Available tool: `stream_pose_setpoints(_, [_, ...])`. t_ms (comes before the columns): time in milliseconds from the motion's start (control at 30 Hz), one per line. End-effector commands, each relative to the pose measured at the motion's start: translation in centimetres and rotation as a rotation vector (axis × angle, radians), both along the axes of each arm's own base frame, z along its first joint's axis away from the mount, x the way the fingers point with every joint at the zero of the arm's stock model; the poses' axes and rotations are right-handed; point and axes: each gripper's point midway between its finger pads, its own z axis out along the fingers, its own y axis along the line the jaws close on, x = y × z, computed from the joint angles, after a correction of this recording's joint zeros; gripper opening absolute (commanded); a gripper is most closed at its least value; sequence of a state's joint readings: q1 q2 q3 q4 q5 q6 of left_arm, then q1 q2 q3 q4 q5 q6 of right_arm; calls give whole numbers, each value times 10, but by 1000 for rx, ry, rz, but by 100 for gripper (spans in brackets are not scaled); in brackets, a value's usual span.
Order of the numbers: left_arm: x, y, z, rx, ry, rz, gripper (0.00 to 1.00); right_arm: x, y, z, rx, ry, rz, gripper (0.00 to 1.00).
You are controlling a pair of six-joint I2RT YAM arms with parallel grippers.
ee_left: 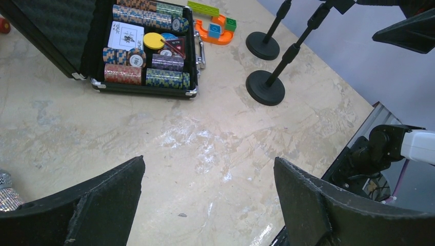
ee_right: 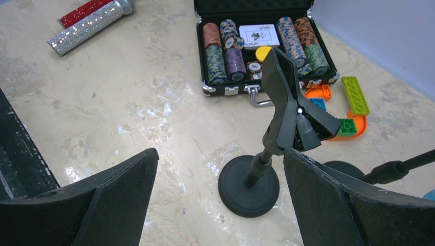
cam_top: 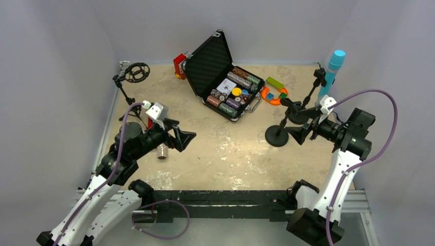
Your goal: Attach the microphones to the stand
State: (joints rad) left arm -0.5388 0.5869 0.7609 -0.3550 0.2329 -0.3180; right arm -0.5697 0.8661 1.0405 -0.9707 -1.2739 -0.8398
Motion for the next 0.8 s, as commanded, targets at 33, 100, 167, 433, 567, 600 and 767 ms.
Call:
stream_pose_setpoints(33, [2, -3, 7, -7, -48, -18, 99, 9, -6, -13, -24, -32, 9, 95])
stream_pose_setpoints(100, [2, -3, 7, -7, -52, -20, 99, 12, -7, -20, -35, -50, 11, 95])
stream_pose_setpoints(167, [2, -4, 5, -6, -51, -21, 99, 15, -9, -26, -53, -77, 14, 95])
stream_pose_setpoints(433, [2, -5, 1, -9, -55, -26, 99, 26, -8, -47, -79, -199, 97, 98])
stream_pose_setpoints(567, [2, -5, -1, -9, -53, -28, 99, 41, -11, -51, -68, -188, 114, 95])
stream_pose_setpoints(600, [2, -4, -2, -9, -55, -27, 99, 45, -11, -54, -59, -173, 111, 93])
stream_pose_setpoints(767, [3, -3, -2, -3, -67, -22, 99, 61, -3, -62, -74, -201, 120, 91])
